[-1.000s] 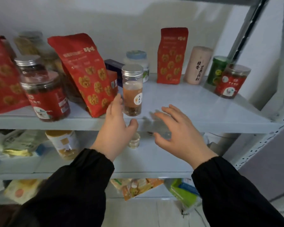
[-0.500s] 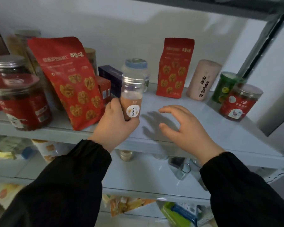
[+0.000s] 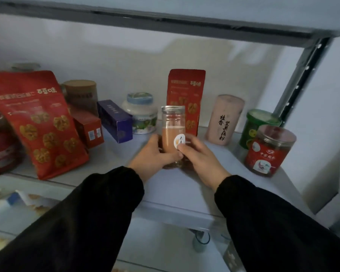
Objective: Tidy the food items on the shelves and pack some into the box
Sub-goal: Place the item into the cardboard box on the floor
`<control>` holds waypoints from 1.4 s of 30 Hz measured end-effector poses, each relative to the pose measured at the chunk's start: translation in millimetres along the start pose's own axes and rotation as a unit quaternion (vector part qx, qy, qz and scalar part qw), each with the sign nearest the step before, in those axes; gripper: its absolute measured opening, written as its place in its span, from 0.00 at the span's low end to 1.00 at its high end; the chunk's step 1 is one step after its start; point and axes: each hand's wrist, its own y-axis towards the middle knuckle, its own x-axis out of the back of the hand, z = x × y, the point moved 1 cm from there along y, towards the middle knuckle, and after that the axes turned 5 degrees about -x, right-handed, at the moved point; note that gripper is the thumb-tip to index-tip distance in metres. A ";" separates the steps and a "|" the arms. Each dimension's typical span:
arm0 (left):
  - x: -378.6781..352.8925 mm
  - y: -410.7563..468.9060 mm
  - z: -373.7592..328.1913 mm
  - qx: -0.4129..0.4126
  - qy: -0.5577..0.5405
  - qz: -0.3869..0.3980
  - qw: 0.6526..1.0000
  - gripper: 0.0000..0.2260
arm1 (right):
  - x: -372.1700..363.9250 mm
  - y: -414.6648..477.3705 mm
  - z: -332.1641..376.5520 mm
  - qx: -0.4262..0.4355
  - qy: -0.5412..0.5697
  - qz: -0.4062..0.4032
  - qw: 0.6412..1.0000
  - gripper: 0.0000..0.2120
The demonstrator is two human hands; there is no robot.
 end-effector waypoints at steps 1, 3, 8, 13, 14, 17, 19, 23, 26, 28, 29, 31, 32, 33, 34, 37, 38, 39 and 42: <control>-0.1 0.9 1.3 0.000 -0.004 -0.002 1.000 0.34 | 1.6 1.3 -4.8 -0.002 0.005 -0.001 1.000 0.22; 2.1 6.5 2.9 -0.002 -0.027 0.003 1.000 0.35 | 4.5 7.5 -8.6 -0.002 0.013 0.005 1.000 0.24; 2.6 13.0 11.3 0.005 -0.110 0.003 0.994 0.29 | 6.1 15.6 -8.0 0.019 -0.016 0.014 1.000 0.21; 4.6 14.2 13.5 0.024 -0.151 -0.014 0.988 0.25 | 8.6 17.8 -8.5 0.041 -0.050 0.030 0.997 0.22; 4.7 13.8 13.5 0.025 -0.155 -0.012 0.988 0.24 | 8.4 17.0 -8.6 0.040 -0.048 0.038 0.997 0.23; 5.3 13.0 14.7 0.022 -0.140 -0.011 0.990 0.21 | 9.3 14.1 -7.4 0.046 -0.056 0.041 0.996 0.20; 5.2 13.1 14.6 0.020 -0.128 -0.006 0.992 0.22 | 9.4 14.7 -7.8 0.046 -0.055 0.029 0.997 0.22; 5.6 13.7 14.5 0.005 -0.114 0.004 0.993 0.22 | 9.8 16.8 -8.3 0.044 -0.051 0.029 0.997 0.27; 6.5 13.0 14.7 0.000 -0.102 0.009 0.995 0.22 | 11.8 16.0 -8.1 0.046 -0.052 0.042 0.997 0.25; 7.1 13.0 14.4 -0.002 -0.103 0.014 0.995 0.22 | 13.6 15.7 -8.8 0.053 -0.054 0.043 0.996 0.27; 6.8 12.7 14.0 -0.003 -0.106 0.016 0.994 0.22 | 14.6 16.5 -10.0 0.054 -0.053 0.039 0.996 0.28; 5.5 11.9 13.6 -0.001 -0.110 0.017 0.994 0.21 | 16.6 16.5 -10.5 0.053 -0.050 0.030 0.997 0.30; 5.1 11.3 13.1 -0.001 -0.109 0.015 0.994 0.19 | 17.1 15.9 -9.5 0.055 -0.054 0.028 0.997 0.29; 5.4 11.0 12.8 -0.002 -0.110 0.014 0.994 0.15 | 17.7 14.6 -8.4 0.058 -0.060 0.024 0.996 0.28; 5.5 10.9 12.0 -0.001 -0.115 0.018 0.993 0.12 | 18.7 13.4 -7.5 0.060 -0.064 0.018 0.996 0.27; 7.7 11.7 11.4 0.002 -0.124 0.033 0.992 0.15 | 21.1 12.4 -5.4 0.064 -0.061 -0.004 0.996 0.29; 8.0 12.1 11.3 0.001 -0.122 0.034 0.992 0.16 | 21.5 12.8 -5.5 0.067 -0.064 -0.010 0.996 0.29; 8.2 12.4 10.8 0.000 -0.118 0.031 0.993 0.17 | 21.7 13.4 -6.1 0.074 -0.071 -0.014 0.995 0.30; 7.1 13.3 10.8 0.000 -0.112 0.021 0.993 0.16 | 21.0 15.4 -8.4 0.080 -0.095 -0.020 0.992 0.32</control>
